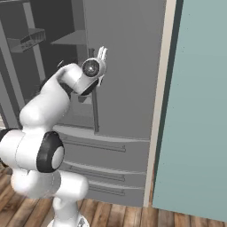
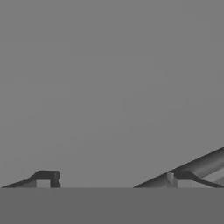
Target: Place the tupperware on the second highest shelf of the fridge. Make space for the tupperware among the existing items by rearranging them on the shelves if needed. Close the fridge door when finished.
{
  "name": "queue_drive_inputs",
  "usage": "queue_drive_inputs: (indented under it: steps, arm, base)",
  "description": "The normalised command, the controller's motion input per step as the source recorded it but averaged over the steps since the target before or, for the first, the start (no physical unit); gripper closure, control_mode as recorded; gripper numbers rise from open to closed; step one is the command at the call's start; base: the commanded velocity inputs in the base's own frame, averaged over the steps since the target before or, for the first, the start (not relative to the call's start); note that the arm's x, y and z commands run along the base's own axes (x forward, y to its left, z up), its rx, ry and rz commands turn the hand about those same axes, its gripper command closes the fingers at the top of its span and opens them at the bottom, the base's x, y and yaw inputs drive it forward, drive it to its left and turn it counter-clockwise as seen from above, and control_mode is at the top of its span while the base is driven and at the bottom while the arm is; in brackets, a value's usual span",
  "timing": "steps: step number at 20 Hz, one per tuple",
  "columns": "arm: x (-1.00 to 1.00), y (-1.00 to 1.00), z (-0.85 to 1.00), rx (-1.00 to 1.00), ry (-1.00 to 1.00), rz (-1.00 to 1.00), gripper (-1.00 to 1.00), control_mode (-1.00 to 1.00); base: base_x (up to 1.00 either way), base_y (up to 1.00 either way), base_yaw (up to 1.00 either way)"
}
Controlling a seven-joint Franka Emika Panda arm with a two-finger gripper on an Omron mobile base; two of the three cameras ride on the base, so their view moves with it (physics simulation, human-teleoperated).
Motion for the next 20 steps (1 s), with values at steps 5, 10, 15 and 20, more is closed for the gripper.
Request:
queue_drive_inputs:
  steps: [5,10,15,20]
  arm:
    - [-1.0,0.06,0.37,-0.23,0.14,0.0,-1.0,-1.0]
    - [-1.0,0.53,0.07,-0.38,0.27,0.0,-1.0,-1.0]
    - [-1.0,0.8,0.03,-0.32,0.14,0.0,-1.0,-1.0]
    - [-1.0,0.85,0.05,-0.27,0.07,0.06,-1.0,-1.0]
  base:
    - [0.0,0.0,0.0]
    - [0.0,0.0,0.0]
    - [0.0,0.0,0.0]
    - [0.0,0.0,0.0]
